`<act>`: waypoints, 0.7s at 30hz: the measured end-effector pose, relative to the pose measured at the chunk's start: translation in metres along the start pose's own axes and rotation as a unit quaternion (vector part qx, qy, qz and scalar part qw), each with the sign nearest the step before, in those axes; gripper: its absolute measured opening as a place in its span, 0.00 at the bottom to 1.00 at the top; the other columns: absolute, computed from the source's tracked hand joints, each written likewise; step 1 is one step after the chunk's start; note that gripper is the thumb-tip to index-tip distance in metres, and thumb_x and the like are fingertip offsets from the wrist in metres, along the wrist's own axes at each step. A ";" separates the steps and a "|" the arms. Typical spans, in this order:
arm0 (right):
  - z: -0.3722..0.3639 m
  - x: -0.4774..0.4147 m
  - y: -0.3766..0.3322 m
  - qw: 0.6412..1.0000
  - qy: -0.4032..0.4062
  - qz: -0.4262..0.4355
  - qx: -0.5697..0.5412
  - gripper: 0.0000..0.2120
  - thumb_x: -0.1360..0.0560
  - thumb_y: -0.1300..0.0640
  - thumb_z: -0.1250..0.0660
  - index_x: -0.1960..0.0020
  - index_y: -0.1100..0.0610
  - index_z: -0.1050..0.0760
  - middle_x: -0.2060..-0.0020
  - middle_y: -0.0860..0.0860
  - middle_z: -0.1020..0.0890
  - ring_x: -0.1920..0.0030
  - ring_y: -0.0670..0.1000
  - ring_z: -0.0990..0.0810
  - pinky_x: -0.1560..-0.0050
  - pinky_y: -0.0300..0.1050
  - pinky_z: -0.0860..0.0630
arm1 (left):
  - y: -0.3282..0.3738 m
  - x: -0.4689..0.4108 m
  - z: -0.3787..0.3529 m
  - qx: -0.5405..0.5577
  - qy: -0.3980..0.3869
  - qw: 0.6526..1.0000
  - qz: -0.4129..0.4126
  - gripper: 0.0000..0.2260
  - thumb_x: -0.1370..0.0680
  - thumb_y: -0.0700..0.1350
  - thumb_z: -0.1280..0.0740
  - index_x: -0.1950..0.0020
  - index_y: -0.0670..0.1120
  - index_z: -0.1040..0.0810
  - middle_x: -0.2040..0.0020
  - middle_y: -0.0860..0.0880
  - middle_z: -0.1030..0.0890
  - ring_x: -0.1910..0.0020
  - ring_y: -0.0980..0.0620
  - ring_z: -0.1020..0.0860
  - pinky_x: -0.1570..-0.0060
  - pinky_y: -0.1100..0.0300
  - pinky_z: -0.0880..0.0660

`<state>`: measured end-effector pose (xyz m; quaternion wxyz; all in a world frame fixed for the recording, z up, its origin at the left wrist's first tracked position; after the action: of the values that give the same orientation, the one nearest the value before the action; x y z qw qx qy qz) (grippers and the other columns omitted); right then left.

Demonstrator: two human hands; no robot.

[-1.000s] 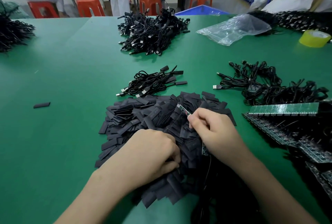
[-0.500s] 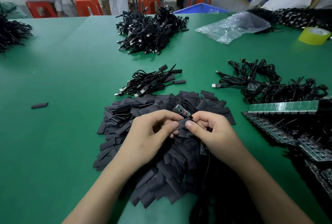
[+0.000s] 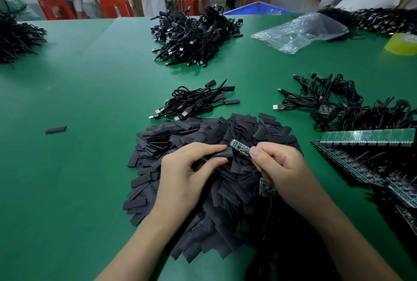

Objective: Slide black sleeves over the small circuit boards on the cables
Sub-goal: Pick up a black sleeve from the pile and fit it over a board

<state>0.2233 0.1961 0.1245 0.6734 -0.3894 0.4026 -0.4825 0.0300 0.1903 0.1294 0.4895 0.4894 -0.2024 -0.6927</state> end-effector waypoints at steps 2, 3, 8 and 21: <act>-0.001 0.001 0.001 1.000 -0.023 -0.014 -0.008 0.23 0.22 0.41 0.40 0.65 0.58 0.36 0.72 0.53 0.37 0.70 0.50 0.37 0.67 0.56 0.39 | -0.006 -0.002 0.002 0.039 0.001 0.999 0.025 0.09 0.26 0.44 0.23 0.46 0.51 0.12 0.52 0.58 0.14 0.51 0.58 0.16 0.48 0.67 0.25; -0.001 0.001 0.003 0.999 -0.032 -0.021 -0.020 0.23 0.22 0.41 0.39 0.66 0.57 0.36 0.73 0.51 0.37 0.70 0.50 0.38 0.68 0.54 0.40 | -0.008 -0.002 0.002 0.057 -0.001 0.998 0.033 0.09 0.26 0.45 0.24 0.47 0.52 0.12 0.52 0.59 0.14 0.50 0.58 0.16 0.48 0.66 0.24; -0.004 0.001 0.006 0.994 -0.068 -0.036 -0.082 0.21 0.23 0.42 0.38 0.68 0.53 0.35 0.73 0.47 0.37 0.72 0.47 0.40 0.71 0.40 0.41 | -0.010 -0.002 0.002 0.081 -0.007 0.996 0.031 0.09 0.26 0.48 0.25 0.47 0.56 0.13 0.51 0.60 0.14 0.50 0.57 0.16 0.48 0.67 0.24; -0.012 0.005 0.013 0.986 -0.140 -0.062 -0.071 0.22 0.23 0.40 0.37 0.66 0.55 0.34 0.72 0.48 0.35 0.72 0.47 0.37 0.70 0.40 0.40 | 0.000 -0.009 0.008 0.000 -0.080 0.994 -0.075 0.09 0.25 0.42 0.24 0.46 0.48 0.12 0.49 0.56 0.15 0.48 0.57 0.17 0.47 0.68 0.26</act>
<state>0.2182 0.1929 0.1074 0.6625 -0.5243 0.3130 -0.4339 0.0236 0.1973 0.1371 0.4182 0.4466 -0.2034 -0.7644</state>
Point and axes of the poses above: each hand's wrist, its own x-axis away from the middle knuckle, its own z-axis out of the back of the hand, y = z × x, the point moved 6 cm from there along -x, towards the middle knuckle
